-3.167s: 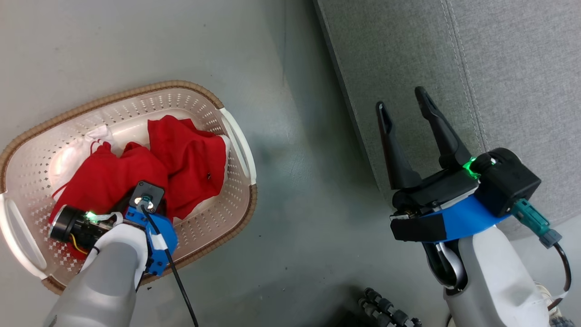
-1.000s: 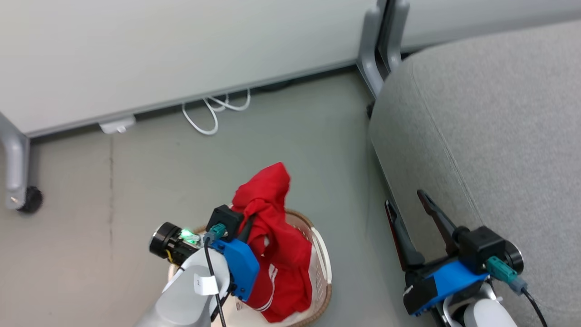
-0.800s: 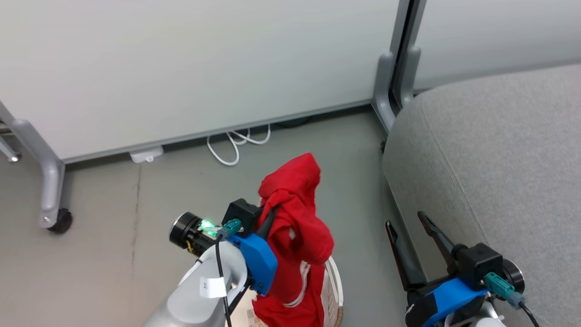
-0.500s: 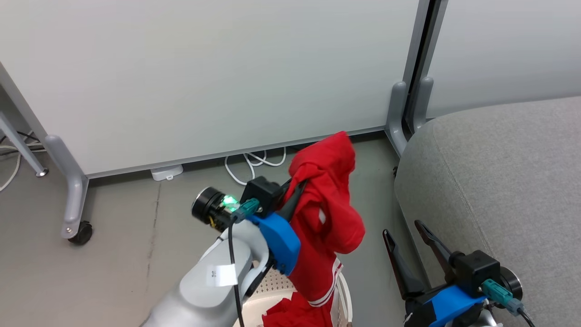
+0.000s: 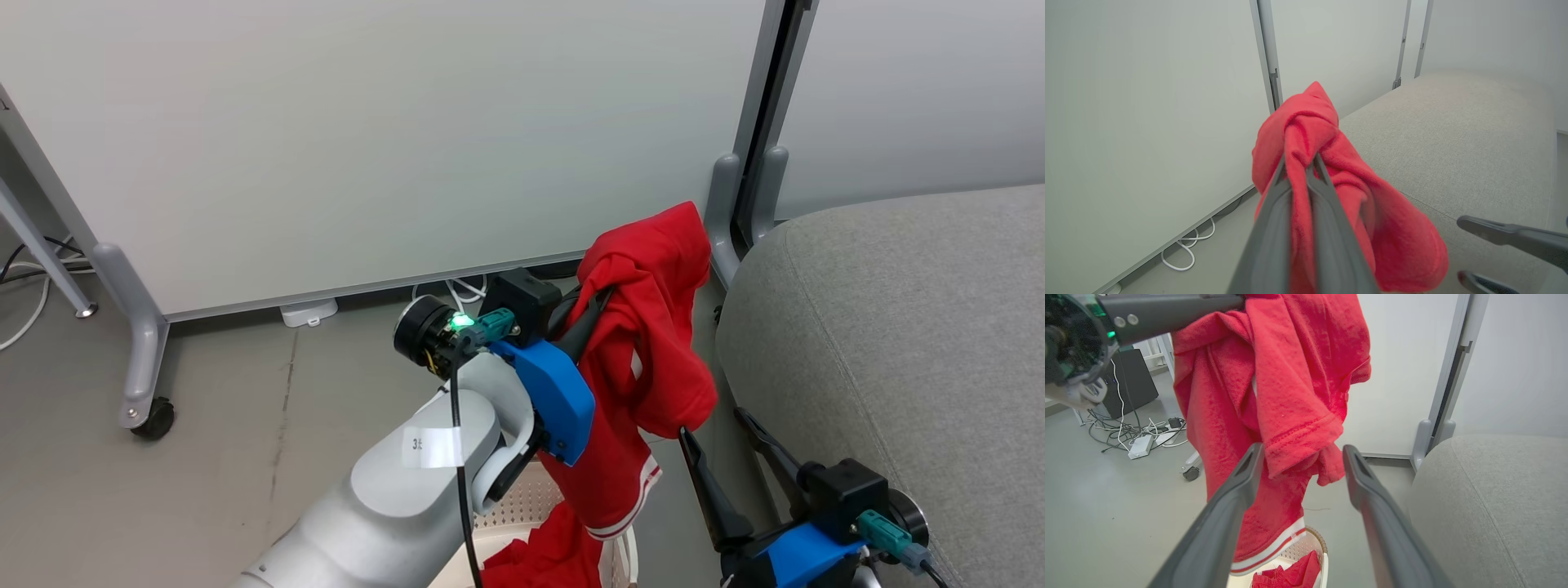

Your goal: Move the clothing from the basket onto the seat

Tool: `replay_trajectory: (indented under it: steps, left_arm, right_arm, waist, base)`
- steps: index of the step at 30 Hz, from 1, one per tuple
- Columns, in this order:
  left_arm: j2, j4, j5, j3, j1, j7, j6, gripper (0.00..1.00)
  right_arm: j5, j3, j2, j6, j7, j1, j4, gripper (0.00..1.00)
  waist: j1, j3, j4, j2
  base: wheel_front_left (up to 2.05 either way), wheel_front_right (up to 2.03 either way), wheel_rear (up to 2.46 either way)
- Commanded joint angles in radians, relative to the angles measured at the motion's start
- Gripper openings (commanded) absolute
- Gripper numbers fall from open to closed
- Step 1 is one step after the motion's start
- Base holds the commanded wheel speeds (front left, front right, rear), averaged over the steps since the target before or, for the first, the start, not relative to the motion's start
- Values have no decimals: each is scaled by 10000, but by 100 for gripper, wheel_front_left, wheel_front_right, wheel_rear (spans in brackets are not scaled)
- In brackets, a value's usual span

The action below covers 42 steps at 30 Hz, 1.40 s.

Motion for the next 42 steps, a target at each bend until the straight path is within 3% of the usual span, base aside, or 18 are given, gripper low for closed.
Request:
replay_trajectory:
  steps: [1, 25, 34, 42]
  left_arm:
    - [0, -24, -86, -80, -156, -30, 70, 0]
    - [-4, 512, -1582, -1705, -693, -626, 444, 0]
    - [-1, 498, -2007, -2152, -846, -752, 495, 0]
    - [-1, 325, -2292, -2450, -962, -832, 489, 0]
  right_arm:
    - [87, 11, -32, 4, -44, 40, 26, 100]
    - [-208, 396, -32, 4, 361, -831, 39, 100]
    - [-751, 767, -34, 4, 1193, -2261, 1267, 100]
    - [-335, 1089, -32, 3, 1267, -3295, 3003, 100]
  waist:
    - [0, 1, -18, -1]
    - [0, 107, -189, -1]
    - [0, 141, -147, -1]
    - [0, 146, -60, -1]
  base:
    - [0, 0, 0]
    - [0, 0, 0]
    - [0, 0, 0]
    - [0, 0, 0]
